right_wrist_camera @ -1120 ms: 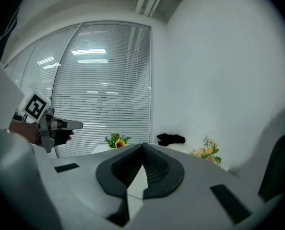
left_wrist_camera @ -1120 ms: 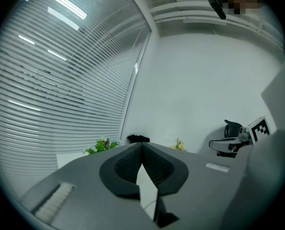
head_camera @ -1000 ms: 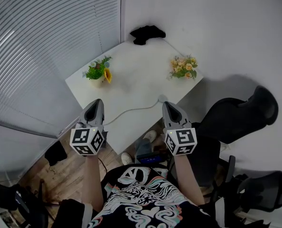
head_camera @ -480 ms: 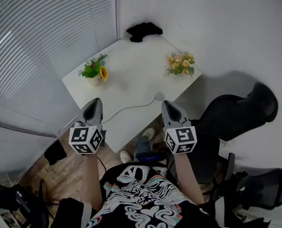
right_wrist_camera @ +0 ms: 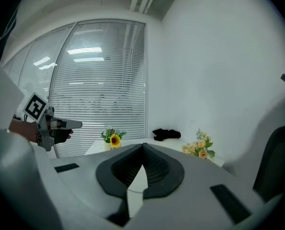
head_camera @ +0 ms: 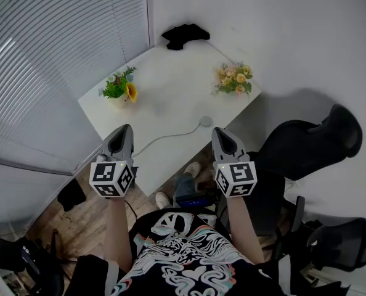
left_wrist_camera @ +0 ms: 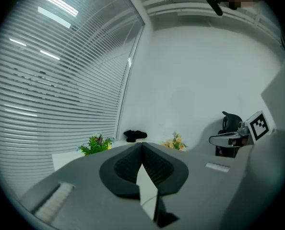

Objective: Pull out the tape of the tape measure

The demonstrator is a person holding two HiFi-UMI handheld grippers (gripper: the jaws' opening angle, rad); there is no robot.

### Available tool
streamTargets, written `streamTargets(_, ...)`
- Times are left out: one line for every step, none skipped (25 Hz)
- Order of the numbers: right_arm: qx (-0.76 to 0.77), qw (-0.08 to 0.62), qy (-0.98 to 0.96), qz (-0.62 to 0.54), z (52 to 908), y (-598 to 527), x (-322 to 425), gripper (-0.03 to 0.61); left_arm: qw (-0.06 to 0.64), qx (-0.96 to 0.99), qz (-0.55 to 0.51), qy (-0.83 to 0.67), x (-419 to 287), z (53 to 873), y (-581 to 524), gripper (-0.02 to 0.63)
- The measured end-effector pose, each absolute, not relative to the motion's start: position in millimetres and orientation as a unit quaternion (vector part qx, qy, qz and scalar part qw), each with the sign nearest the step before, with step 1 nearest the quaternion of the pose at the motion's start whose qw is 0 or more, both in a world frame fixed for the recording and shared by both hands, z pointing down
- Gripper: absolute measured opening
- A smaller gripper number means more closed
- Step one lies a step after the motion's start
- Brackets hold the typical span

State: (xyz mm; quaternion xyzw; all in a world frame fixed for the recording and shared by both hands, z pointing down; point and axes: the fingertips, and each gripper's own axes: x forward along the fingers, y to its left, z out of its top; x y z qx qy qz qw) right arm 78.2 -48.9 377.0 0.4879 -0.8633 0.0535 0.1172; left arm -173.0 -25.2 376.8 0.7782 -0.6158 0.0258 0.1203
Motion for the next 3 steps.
streamTargets(0.489,0.117,-0.863,0.055,378.0,-49.7,79.0,0.002,0.121,0.778,0.026,-0.616,-173.0,377.7,-25.8,0.003)
streamTargets(0.489,0.118,-0.862,0.056,379.1,-50.5,79.8,0.002,0.121,0.778,0.027,-0.616,-173.1,378.5,-26.5,0.003)
streamTargets(0.490,0.118,-0.862,0.057,380.2,-51.2,80.7,0.002,0.122,0.778,0.027,-0.616,-173.2,379.5,-27.1,0.002)
